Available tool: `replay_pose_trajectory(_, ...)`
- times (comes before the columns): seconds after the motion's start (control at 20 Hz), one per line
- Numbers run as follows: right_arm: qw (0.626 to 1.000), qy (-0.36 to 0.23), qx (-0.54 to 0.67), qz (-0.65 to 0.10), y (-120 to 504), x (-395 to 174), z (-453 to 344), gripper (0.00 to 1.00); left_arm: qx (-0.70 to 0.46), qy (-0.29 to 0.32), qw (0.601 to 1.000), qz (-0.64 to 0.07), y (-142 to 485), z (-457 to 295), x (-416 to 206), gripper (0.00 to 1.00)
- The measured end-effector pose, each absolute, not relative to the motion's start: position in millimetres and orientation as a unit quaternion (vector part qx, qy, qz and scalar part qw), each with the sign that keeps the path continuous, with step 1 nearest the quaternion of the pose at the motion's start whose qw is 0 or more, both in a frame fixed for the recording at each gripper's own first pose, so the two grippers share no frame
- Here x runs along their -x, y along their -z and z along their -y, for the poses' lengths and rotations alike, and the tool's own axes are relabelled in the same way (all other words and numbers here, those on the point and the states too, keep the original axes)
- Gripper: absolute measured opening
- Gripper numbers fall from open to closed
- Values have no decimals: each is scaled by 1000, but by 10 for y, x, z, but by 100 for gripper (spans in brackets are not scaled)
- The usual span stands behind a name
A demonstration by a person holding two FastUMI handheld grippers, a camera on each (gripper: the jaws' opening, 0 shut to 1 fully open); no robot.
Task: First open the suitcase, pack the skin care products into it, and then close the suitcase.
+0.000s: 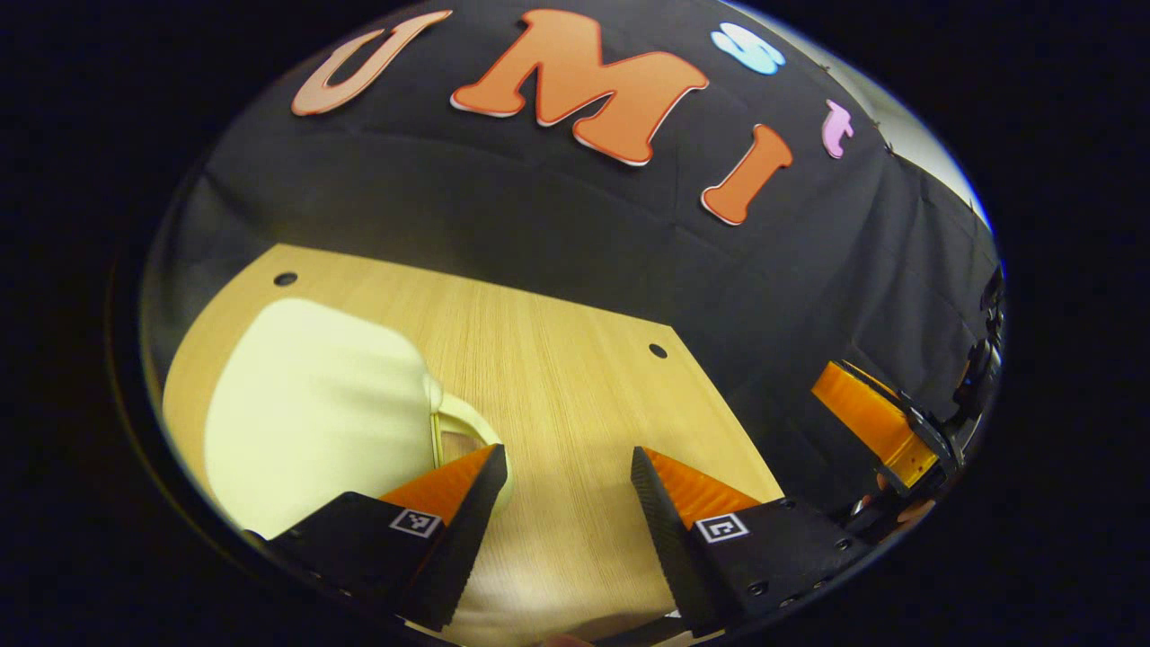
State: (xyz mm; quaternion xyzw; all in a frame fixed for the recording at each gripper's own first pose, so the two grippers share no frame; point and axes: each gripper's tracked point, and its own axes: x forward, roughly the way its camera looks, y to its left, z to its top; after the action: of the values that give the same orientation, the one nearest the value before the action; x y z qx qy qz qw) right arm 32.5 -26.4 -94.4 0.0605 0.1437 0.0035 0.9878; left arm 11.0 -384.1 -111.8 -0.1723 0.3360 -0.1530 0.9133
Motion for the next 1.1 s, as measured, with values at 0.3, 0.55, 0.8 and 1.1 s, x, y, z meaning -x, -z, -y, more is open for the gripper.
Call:
replay_pose_trajectory(0.3,996,-3,-43,-75,454,-351,160,95,110,94,966,-213,287,3698,-209,95)
replay_pose_trajectory(0.55,999,-23,-24,-37,122,-284,-38,95,82,57,989,-106,-105,3529,-132,95)
replay_pose_trajectory(0.8,999,-31,-32,-11,-130,-232,-94,95,71,46,994,-63,-351,3416,-32,96)
replay_pose_trajectory(1.1,998,-33,-46,-15,-95,-163,-123,99,34,33,998,-52,-393,3408,104,96)
